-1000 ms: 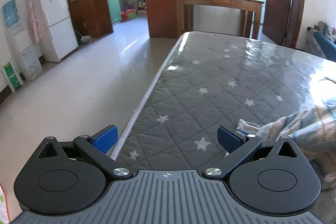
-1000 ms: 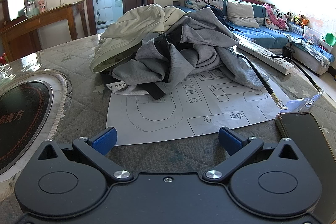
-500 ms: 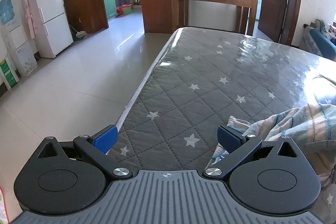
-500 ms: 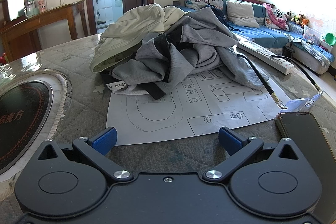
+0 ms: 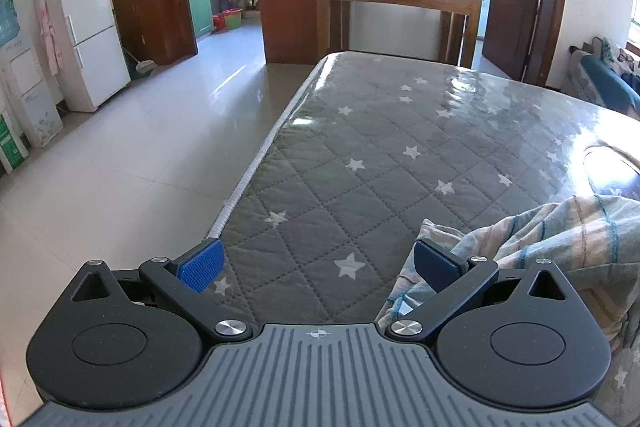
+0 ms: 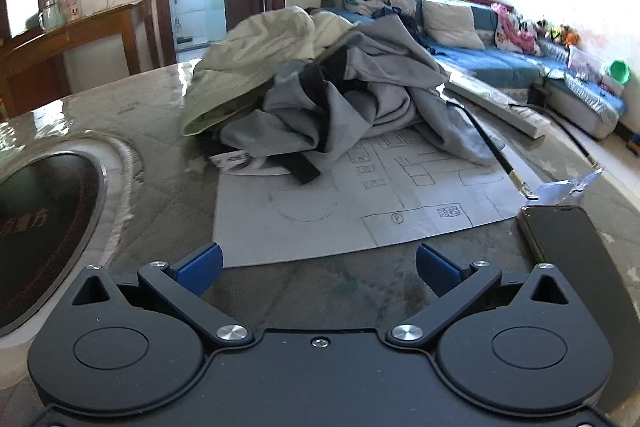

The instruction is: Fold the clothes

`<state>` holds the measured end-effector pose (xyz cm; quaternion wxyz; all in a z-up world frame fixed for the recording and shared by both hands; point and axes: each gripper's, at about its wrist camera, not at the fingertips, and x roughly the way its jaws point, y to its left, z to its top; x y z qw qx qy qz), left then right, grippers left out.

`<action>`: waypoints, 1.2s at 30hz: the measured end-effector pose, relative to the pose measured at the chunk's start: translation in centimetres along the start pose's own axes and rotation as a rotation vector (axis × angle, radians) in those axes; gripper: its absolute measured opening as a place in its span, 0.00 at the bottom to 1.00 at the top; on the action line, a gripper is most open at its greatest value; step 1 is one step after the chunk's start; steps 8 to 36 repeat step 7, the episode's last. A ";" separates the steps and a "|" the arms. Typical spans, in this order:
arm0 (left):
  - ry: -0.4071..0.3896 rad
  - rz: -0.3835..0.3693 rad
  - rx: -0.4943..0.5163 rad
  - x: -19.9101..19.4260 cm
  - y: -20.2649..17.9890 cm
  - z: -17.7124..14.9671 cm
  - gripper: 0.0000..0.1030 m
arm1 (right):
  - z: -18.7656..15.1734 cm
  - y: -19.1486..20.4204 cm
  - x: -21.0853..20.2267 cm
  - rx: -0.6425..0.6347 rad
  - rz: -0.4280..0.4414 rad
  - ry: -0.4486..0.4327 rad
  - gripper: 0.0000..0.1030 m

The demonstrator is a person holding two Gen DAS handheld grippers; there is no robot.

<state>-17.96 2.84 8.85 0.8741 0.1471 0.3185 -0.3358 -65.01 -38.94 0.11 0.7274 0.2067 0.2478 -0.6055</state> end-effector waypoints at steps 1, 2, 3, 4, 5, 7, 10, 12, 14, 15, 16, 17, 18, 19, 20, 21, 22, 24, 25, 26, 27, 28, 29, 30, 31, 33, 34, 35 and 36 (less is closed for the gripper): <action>-0.001 0.003 0.000 0.0 0.0 0.0 1.00 | -0.1 0.1 -0.4 0.000 0.004 -0.008 1.00; -0.002 0.005 -0.002 0.1 -0.1 -0.1 1.00 | -0.1 0.4 -1.0 0.003 0.008 -0.013 1.00; -0.004 0.008 -0.004 0.1 0.0 -0.1 1.00 | -0.3 0.8 -1.9 0.007 0.010 -0.014 1.00; -0.006 0.011 -0.006 0.0 0.0 -0.1 1.00 | -0.4 1.1 -2.6 0.007 0.012 -0.017 1.00; -0.009 0.013 -0.009 0.0 0.1 -0.2 1.00 | -0.5 1.6 -3.2 -0.003 0.009 -0.021 1.00; -0.011 0.014 -0.010 -0.1 0.1 -0.2 1.00 | -0.9 2.9 -4.9 -0.045 0.016 -0.039 1.00; -0.011 0.014 -0.010 -0.1 0.1 -0.2 1.00 | -0.9 2.9 -4.9 -0.045 0.016 -0.039 1.00; -0.011 0.014 -0.010 -0.1 0.1 -0.2 1.00 | -0.9 2.9 -4.9 -0.045 0.016 -0.039 1.00; -0.011 0.014 -0.010 -0.1 0.1 -0.2 1.00 | -0.9 2.9 -4.9 -0.045 0.016 -0.039 1.00; -0.011 0.014 -0.010 -0.1 0.1 -0.2 1.00 | -0.9 2.9 -4.9 -0.045 0.016 -0.039 1.00; -0.011 0.014 -0.010 -0.1 0.1 -0.2 1.00 | -0.9 2.9 -4.9 -0.045 0.016 -0.039 1.00; -0.011 0.014 -0.010 -0.1 0.1 -0.2 1.00 | -0.9 2.9 -4.9 -0.045 0.016 -0.039 1.00; -0.011 0.014 -0.010 -0.1 0.1 -0.2 1.00 | -0.9 2.9 -4.9 -0.045 0.016 -0.039 1.00; -0.011 0.014 -0.010 -0.1 0.1 -0.2 1.00 | -0.9 2.9 -4.9 -0.045 0.016 -0.039 1.00; -0.011 0.014 -0.010 -0.1 0.1 -0.2 1.00 | -0.9 2.9 -4.9 -0.045 0.016 -0.039 1.00; -0.011 0.014 -0.010 -0.1 0.1 -0.2 1.00 | -0.9 2.9 -4.9 -0.045 0.016 -0.039 1.00; -0.011 0.014 -0.010 -0.1 0.1 -0.2 1.00 | -0.9 2.9 -4.9 -0.045 0.016 -0.039 1.00; -0.011 0.014 -0.010 -0.1 0.1 -0.2 1.00 | -0.9 2.9 -4.9 -0.045 0.016 -0.039 1.00; -0.011 0.014 -0.010 -0.1 0.1 -0.2 1.00 | -0.9 2.9 -4.9 -0.045 0.016 -0.039 1.00; -0.011 0.014 -0.010 -0.1 0.1 -0.2 1.00 | -0.9 2.9 -4.9 -0.045 0.016 -0.039 1.00; -0.011 0.014 -0.010 -0.1 0.1 -0.2 1.00 | -0.9 2.9 -4.9 -0.045 0.016 -0.039 1.00; -0.011 0.014 -0.010 -0.1 0.1 -0.2 1.00 | -0.9 2.9 -4.9 -0.045 0.016 -0.039 1.00; -0.011 0.014 -0.010 -0.1 0.1 -0.2 1.00 | -0.9 2.9 -4.9 -0.045 0.016 -0.039 1.00; -0.011 0.014 -0.010 -0.1 0.1 -0.2 1.00 | -0.9 2.9 -4.9 -0.045 0.016 -0.039 1.00; -0.011 0.014 -0.010 -0.1 0.1 -0.2 1.00 | -0.9 2.9 -4.9 -0.045 0.016 -0.039 1.00; -0.011 0.014 -0.010 -0.1 0.1 -0.2 1.00 | -0.9 2.9 -4.9 -0.045 0.016 -0.039 1.00; -0.011 0.014 -0.010 -0.1 0.1 -0.2 1.00 | -0.9 2.9 -4.9 -0.045 0.016 -0.039 1.00; -0.011 0.014 -0.010 -0.1 0.1 -0.2 1.00 | -0.9 2.9 -4.9 -0.045 0.016 -0.039 1.00; -0.011 0.014 -0.010 -0.1 0.1 -0.2 1.00 | -0.9 2.9 -4.9 -0.045 0.016 -0.039 1.00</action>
